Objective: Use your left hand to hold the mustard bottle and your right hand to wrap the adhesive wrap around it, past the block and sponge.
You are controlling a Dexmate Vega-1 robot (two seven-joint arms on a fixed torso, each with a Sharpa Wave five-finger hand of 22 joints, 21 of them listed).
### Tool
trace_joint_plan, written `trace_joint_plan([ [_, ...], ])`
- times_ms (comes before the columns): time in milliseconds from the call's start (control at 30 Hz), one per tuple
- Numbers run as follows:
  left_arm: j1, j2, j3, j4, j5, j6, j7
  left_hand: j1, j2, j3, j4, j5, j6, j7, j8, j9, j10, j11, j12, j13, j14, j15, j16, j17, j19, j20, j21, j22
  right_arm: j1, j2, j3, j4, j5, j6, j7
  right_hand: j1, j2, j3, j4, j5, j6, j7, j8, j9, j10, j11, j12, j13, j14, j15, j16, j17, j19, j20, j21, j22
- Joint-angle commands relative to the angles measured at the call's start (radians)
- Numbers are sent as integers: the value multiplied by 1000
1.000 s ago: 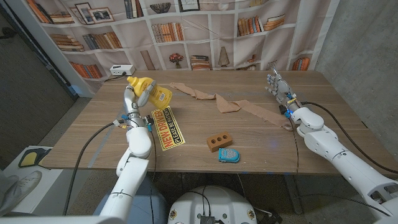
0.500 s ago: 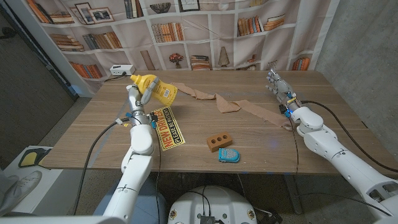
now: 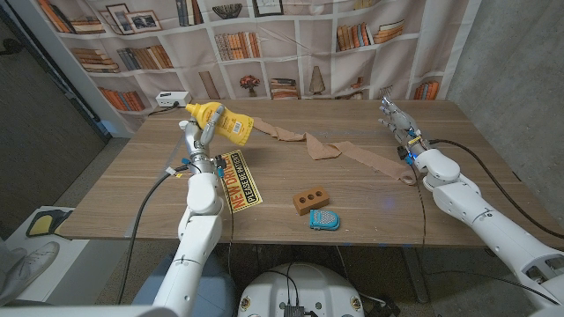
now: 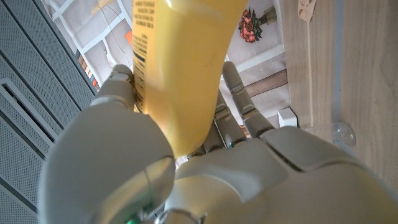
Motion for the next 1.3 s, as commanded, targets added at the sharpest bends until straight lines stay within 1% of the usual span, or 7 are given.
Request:
trace_joint_plan([
  [33,-35,-68,-26,37,-147,-26,-87,272,263,7,-1,-1,-7,3,2,-2,16,-4,0,-3,-9,4,-1,4,-7,-3,7,-4,9,-3,-7,-5,-10,-12,-1,13,-3,-3,-9,-3,-1,1,3,1,6,3,2,3,-3,-10,5,2,1,7,6,3],
  [567,-57,-122,-44,53,-264,-23,-195,278,262,4,-6,-2,3,-5,9,-10,23,3,1,-26,-12,7,-3,5,-24,-5,25,-25,-21,-36,-5,-71,-28,-40,-25,21,-7,-2,-9,-6,-5,-5,2,2,-4,9,-2,5,1,21,8,3,3,15,7,4],
  [800,-67,-132,-40,58,-283,-12,-236,282,262,4,-7,-1,15,-7,14,-16,20,9,3,-27,-11,10,-5,2,-29,-6,32,-34,-40,-59,0,-108,-40,-51,-34,24,-7,-1,-8,-7,-9,-12,1,3,-16,9,-6,7,-1,43,8,6,3,52,7,5],
  [933,-74,-140,-41,63,-286,-8,-247,284,262,4,-8,-2,11,-6,12,-19,19,11,5,-29,-11,10,-6,0,-31,-6,37,-39,-59,-77,8,-136,-48,-58,-50,33,-6,2,-9,-7,-10,-18,2,3,-5,-51,-2,10,2,47,12,9,3,56,8,5],
  [1133,-81,-149,-44,67,-283,-11,-254,285,263,4,-7,-2,10,-4,12,-23,15,14,4,-32,-11,8,-9,-3,-34,-6,42,-46,-82,-107,21,-171,-77,-59,-76,35,-7,3,-8,-8,-11,-22,2,3,0,-31,0,11,7,47,16,10,4,59,8,5],
  [1200,-82,-148,-46,67,-281,-13,-256,285,263,4,-7,-2,11,-4,12,-24,18,13,4,-37,-11,7,-9,-3,-34,-6,44,-47,-89,-115,25,-184,-83,-62,-85,41,-8,5,-8,-8,7,-58,10,3,21,-74,7,15,12,46,19,13,6,61,9,6],
  [1300,-83,-150,-49,67,-278,-12,-254,286,262,5,-7,-2,11,-7,12,-27,19,10,4,-41,-9,8,-11,-7,-34,-6,47,-53,-99,-132,30,-201,-92,-69,-86,46,-9,6,-9,-9,23,-68,15,3,33,-65,11,17,16,45,22,13,7,61,10,6],
])
